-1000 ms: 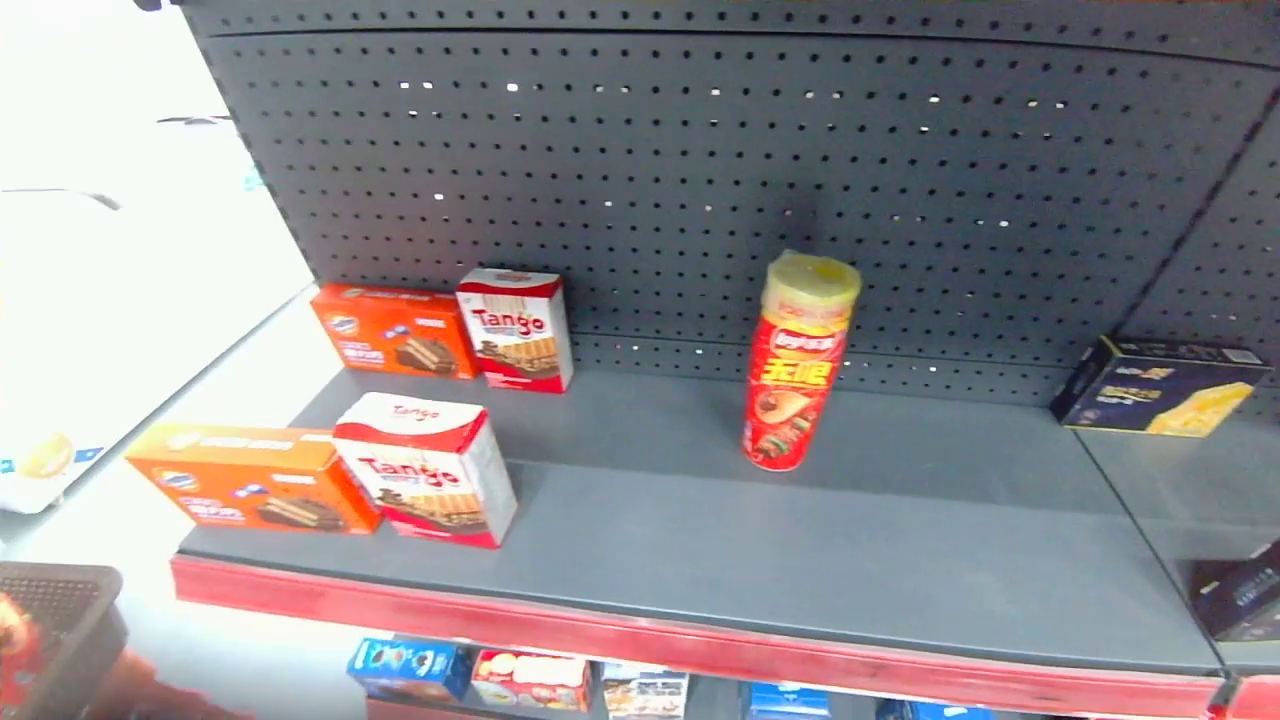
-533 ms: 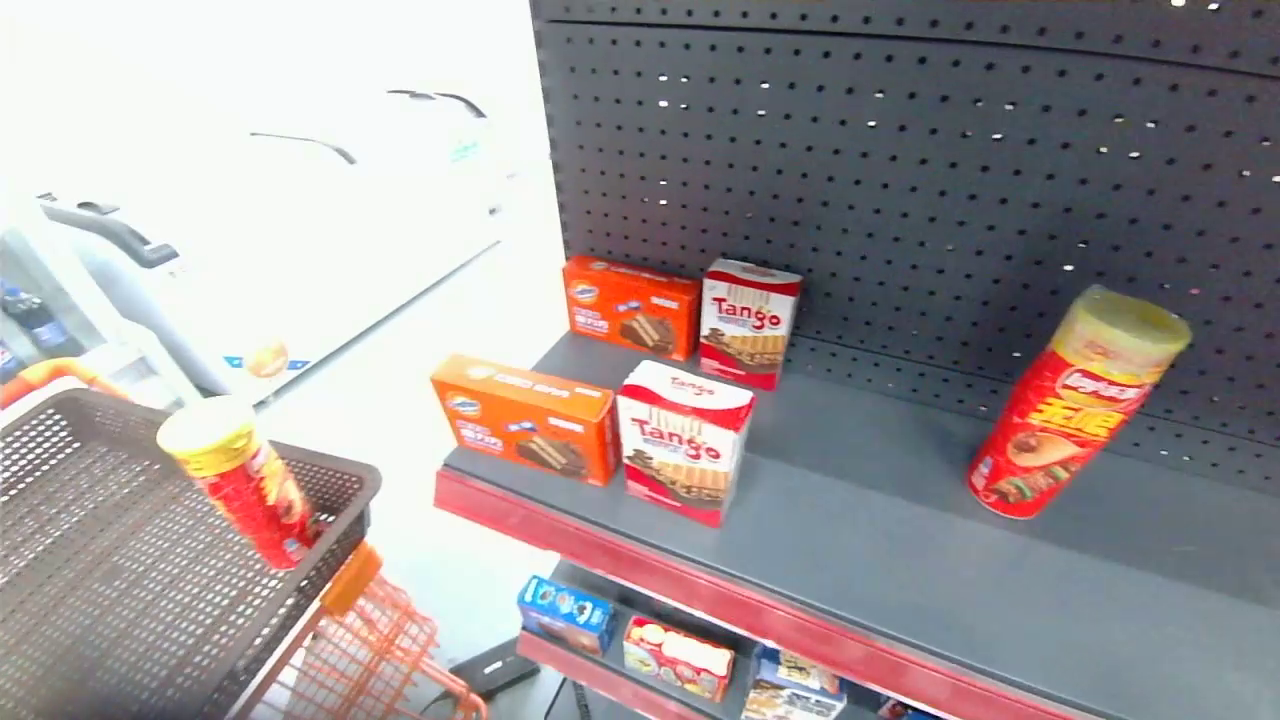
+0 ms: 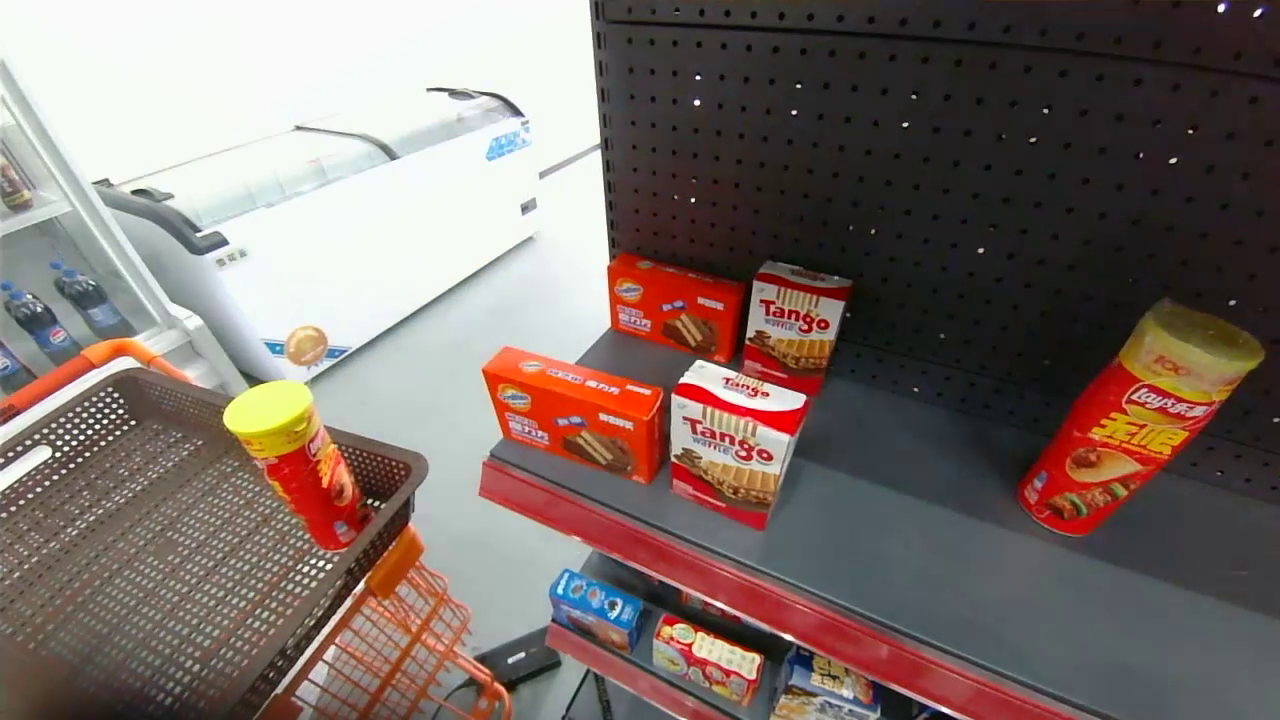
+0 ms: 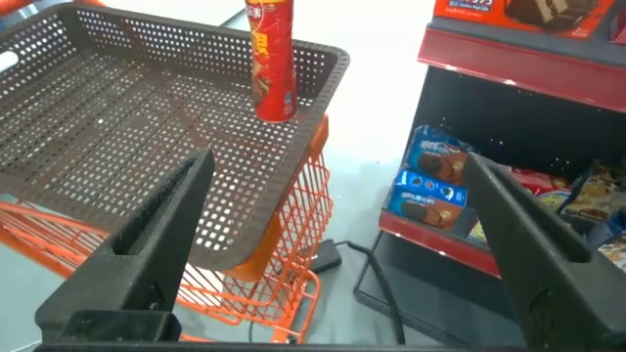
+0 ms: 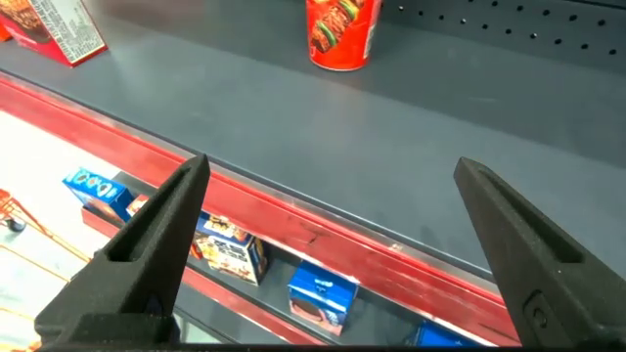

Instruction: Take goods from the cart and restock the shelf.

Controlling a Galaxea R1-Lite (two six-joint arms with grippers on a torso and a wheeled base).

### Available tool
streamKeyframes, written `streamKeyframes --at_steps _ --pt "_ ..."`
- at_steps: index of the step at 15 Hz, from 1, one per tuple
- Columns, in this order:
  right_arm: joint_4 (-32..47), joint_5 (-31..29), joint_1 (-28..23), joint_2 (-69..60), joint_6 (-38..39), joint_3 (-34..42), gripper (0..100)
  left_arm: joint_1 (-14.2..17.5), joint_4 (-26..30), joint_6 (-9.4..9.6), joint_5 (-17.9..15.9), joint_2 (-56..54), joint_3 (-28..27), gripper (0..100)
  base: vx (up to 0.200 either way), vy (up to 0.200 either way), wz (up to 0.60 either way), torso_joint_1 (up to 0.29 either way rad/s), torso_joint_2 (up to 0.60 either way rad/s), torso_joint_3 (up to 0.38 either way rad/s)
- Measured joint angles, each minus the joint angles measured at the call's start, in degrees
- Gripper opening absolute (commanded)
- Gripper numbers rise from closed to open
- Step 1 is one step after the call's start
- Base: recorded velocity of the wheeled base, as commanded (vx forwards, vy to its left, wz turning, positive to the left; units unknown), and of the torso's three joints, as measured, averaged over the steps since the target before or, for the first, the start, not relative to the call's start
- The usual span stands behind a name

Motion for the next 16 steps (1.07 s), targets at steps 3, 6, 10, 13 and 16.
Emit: streamKeyframes --at_steps 3,6,10,13,16 --pt "0.0 0.0 0.0 0.0 0.0 0.0 100 0.0 0.0 -0.12 0.2 0.0 0.0 100 0.000 0.000 0.00 0.000 0.00 0.000" --pt "0.0 0.0 0.0 0.0 0.0 0.0 100 0.0 0.0 -0.17 1.2 0.0 -0.4 100 0.000 0.000 0.00 0.000 0.00 0.000" --pt "0.0 0.0 0.0 0.0 0.0 0.0 100 -0.6 2.9 0.50 1.6 5.0 -10.5 100 0.000 0.000 0.00 0.000 0.00 0.000" --pt "0.0 0.0 0.0 0.0 0.0 0.0 100 -0.9 1.2 1.46 2.0 20.1 -18.2 100 0.000 0.000 0.00 0.000 0.00 0.000" --pt "0.0 0.0 0.0 0.0 0.0 0.0 100 1.7 -10.5 2.77 2.8 38.5 -22.0 100 0.000 0.000 0.00 0.000 0.00 0.000"
